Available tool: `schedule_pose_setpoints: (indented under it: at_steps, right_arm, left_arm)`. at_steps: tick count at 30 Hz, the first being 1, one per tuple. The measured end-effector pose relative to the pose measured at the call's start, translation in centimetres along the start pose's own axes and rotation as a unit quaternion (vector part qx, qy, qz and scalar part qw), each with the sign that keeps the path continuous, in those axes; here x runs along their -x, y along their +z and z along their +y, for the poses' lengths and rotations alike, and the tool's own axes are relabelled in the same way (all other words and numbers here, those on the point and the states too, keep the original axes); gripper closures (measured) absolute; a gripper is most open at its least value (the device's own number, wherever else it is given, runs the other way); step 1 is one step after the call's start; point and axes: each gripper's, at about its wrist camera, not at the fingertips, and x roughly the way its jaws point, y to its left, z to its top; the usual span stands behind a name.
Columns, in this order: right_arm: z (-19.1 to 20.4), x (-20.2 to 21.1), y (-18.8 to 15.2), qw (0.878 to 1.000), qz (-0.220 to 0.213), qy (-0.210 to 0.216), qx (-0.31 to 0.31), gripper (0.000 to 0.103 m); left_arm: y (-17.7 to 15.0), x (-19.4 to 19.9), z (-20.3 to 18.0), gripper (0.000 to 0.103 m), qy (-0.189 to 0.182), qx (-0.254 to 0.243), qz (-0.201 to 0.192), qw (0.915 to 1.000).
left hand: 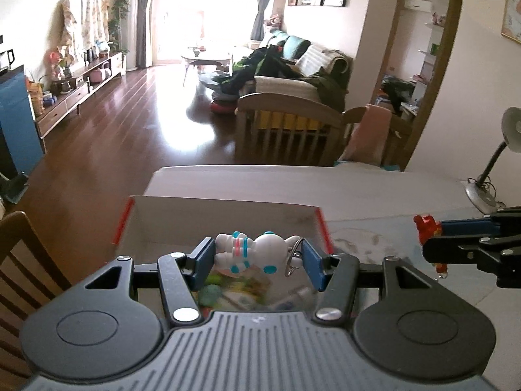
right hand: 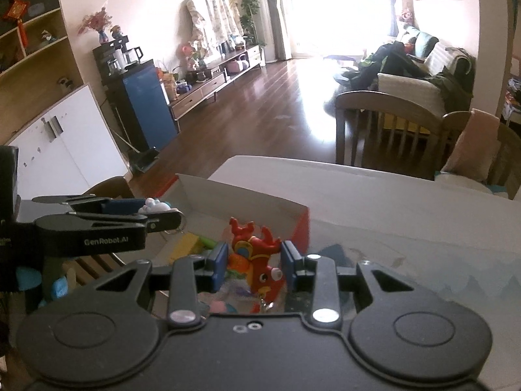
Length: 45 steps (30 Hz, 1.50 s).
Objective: Organize rigid objects
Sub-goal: 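Carry the white figurine and red dragon with both tools over the red box, then open the left tool dropping the white figurine while the right tool releases the dragon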
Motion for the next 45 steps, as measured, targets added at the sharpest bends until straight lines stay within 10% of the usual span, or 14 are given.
schedule_pose_setpoints:
  at_steps: [16, 45]
  right_arm:
    - [4.4, -7.9, -0.3, 0.998, 0.051, -0.014, 0.031, 0.069]
    - [6.5, -13.8, -3.8, 0.99, 0.132, -0.001, 0.055, 0.068]
  left_arm:
    - [-0.1, -6.3, 7.1, 0.045, 0.016, -0.004, 0.05, 0.9986]
    - [-1.4, -19.9, 4.9, 0.045, -0.019, -0.05, 0.213, 0.9755]
